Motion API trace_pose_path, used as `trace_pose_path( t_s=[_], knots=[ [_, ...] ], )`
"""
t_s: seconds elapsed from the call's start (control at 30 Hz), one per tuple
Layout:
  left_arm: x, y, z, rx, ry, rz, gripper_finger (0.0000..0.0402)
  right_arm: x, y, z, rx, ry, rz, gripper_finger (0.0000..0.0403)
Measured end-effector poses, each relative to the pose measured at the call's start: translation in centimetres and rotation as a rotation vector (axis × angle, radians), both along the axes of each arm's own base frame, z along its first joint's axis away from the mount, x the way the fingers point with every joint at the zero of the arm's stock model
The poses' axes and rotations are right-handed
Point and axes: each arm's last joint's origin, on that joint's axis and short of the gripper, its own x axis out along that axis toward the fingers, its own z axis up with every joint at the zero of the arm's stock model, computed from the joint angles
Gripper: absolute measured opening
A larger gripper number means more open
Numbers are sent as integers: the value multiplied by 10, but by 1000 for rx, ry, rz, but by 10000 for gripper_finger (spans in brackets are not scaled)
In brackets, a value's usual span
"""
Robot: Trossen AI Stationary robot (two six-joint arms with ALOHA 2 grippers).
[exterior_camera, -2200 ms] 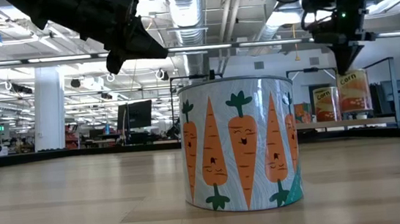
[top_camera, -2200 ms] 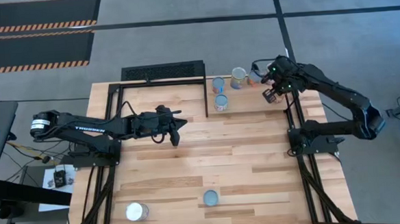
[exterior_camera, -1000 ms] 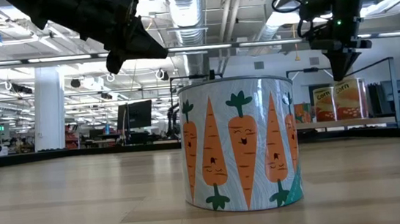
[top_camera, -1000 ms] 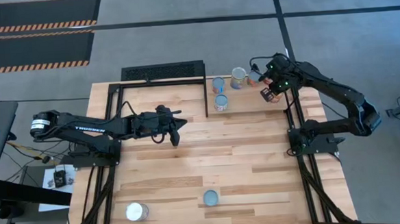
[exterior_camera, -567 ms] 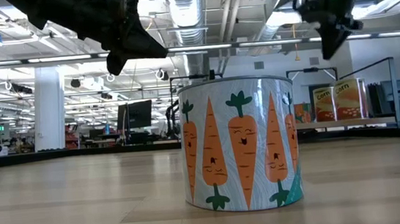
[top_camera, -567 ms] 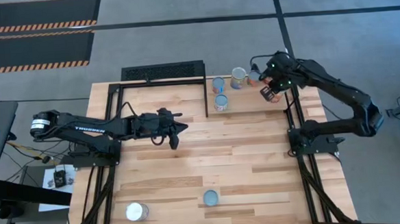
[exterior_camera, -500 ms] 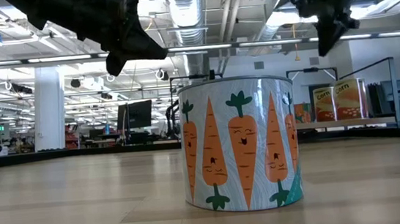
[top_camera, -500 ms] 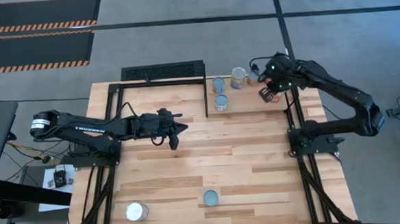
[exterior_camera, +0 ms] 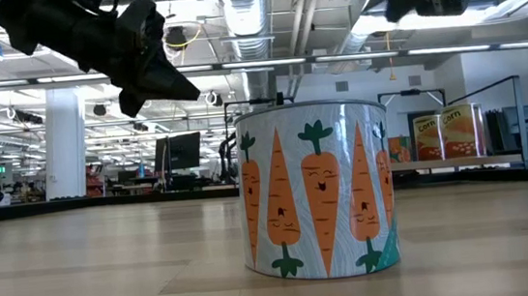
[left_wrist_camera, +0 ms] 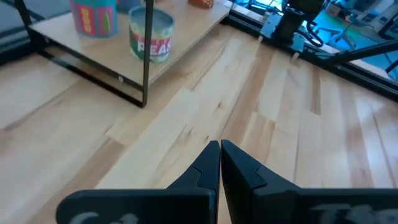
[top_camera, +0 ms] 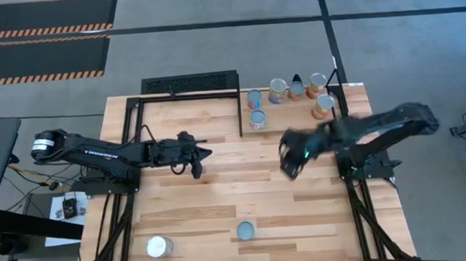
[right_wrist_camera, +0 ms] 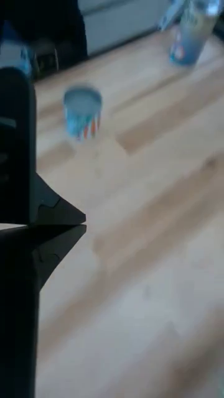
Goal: Pick and place cans onto a shelf
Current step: Put the canned carrot on the shelf
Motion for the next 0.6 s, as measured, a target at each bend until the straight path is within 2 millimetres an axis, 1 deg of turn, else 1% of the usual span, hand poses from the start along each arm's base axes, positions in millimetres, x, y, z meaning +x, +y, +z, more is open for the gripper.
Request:
trace_pose_path(
  t_s=[0.07,0.13,0.2,0.3,0.43,0.5,0.6],
  knots=[
    [-2,0,2,20,1,-9,0,16,26,-11,46,-19,-27,11],
    [-4,0,7,37,-18,-20,0,32,49,-27,103,-9,-57,19],
    [-8,0,10,64,-12,-37,0,49,72,-43,185,-26,-95,35],
    [-11,0,12,110,3,-60,0,71,100,-60,273,-1,-140,64],
    [-13,-1,13,107,3,-88,0,97,125,-73,287,61,-155,103],
    [-13,-2,15,79,-17,-128,0,110,133,-76,299,75,-130,121],
    [-13,-4,15,82,-8,-148,0,122,140,-81,281,113,-53,144]
  ],
)
